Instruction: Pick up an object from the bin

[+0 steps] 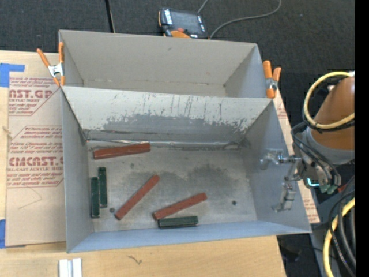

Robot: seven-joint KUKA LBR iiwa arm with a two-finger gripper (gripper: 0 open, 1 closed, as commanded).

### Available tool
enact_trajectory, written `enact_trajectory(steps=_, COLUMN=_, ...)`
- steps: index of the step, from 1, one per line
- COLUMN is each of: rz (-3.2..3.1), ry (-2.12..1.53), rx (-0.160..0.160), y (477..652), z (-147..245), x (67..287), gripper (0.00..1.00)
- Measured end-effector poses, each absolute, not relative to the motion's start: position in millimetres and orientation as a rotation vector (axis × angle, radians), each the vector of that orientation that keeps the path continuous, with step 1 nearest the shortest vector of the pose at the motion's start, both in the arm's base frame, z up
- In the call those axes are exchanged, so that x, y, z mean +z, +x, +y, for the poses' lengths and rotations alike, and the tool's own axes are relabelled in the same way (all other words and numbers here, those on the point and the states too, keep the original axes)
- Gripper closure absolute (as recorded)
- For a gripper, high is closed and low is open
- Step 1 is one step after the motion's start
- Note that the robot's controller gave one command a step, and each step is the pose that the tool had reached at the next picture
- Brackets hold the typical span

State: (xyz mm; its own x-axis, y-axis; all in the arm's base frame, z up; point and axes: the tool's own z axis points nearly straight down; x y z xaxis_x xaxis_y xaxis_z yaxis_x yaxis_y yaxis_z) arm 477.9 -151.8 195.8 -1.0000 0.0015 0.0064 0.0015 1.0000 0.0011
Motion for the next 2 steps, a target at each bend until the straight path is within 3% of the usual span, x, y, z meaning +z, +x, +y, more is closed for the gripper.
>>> enact_trajectory(steps=1, rz=-3.140, ry=-0.062, rx=-0.006, y=516.8, z=-79, x=149, gripper=0.00)
enact_trajectory(steps=2, rz=-3.135, ry=-0.021, rx=-0.004, y=491.4, z=-26, x=65, gripper=0.00)
